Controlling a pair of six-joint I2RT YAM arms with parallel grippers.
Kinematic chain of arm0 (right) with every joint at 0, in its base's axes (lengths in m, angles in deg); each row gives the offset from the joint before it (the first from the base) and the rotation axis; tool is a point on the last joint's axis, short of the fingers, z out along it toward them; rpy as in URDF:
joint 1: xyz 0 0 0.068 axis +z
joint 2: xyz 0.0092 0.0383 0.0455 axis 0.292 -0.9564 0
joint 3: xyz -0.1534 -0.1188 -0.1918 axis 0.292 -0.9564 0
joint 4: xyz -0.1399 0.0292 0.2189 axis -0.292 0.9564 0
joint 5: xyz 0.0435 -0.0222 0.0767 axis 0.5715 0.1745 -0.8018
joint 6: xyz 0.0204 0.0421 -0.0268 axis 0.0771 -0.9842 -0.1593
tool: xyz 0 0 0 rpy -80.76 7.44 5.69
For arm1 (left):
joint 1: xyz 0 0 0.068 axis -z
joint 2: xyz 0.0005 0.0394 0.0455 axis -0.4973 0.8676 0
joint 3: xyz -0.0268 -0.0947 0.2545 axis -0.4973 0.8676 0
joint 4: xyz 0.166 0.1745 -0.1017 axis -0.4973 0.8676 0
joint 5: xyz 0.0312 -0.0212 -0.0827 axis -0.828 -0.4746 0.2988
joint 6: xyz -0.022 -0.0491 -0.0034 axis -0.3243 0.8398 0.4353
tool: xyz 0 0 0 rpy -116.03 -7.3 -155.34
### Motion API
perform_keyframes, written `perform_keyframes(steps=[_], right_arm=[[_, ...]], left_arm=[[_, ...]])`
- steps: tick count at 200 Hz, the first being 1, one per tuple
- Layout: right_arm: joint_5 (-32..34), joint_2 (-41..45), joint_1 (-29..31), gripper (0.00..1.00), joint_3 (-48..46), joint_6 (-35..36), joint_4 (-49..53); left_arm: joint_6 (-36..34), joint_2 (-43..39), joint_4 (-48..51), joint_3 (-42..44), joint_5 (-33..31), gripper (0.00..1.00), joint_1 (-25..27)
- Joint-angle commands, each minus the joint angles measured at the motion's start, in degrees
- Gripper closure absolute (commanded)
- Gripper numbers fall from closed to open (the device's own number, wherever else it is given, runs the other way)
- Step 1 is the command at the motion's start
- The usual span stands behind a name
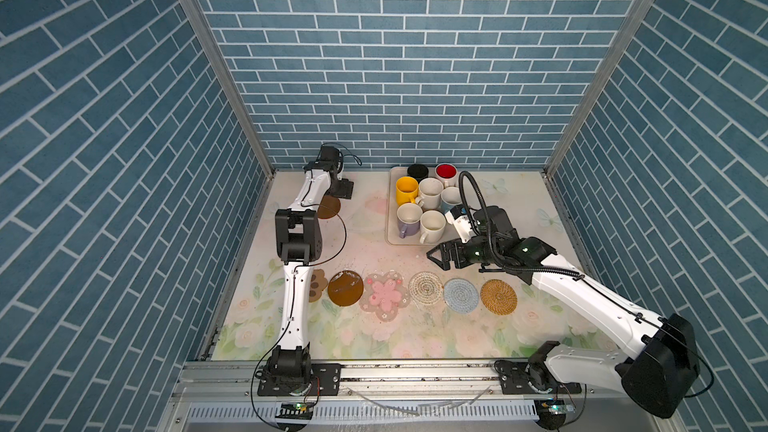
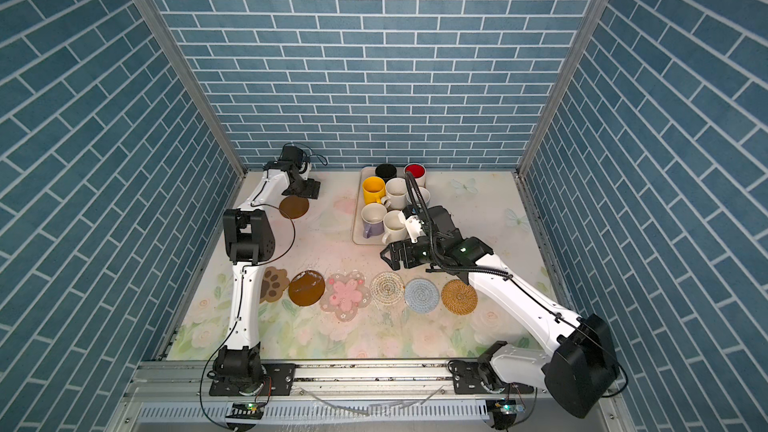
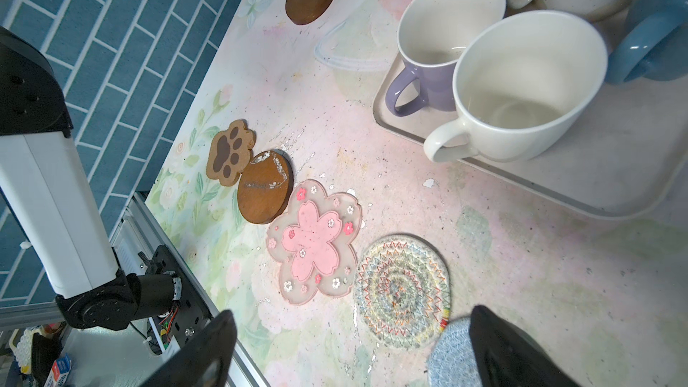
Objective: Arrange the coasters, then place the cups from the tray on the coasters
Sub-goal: 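Press left gripper on the plain brown coaster and drag it toward the robot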
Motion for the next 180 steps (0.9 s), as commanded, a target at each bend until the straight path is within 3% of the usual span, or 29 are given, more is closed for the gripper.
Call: perform_keyframes(steps=[1, 99, 180], right_arm=[[0.8, 0.9, 0.3, 0.03, -0.8, -1.1, 1.2], [1.2, 2.3, 1.1, 0.05, -2.0, -2.0, 1.1], [2.7, 2.3, 2.1, 0.05, -1.4, -3.0, 1.7]], left_arm=[[-1.1, 1.8, 1.6, -1.9, 1.2, 0.12, 0.1], [-3.4, 1.4, 2.4, 1.7, 0.2, 0.13, 0.1], [-3.3, 4.0, 1.9, -0.2, 0.6, 0.13, -0.5]])
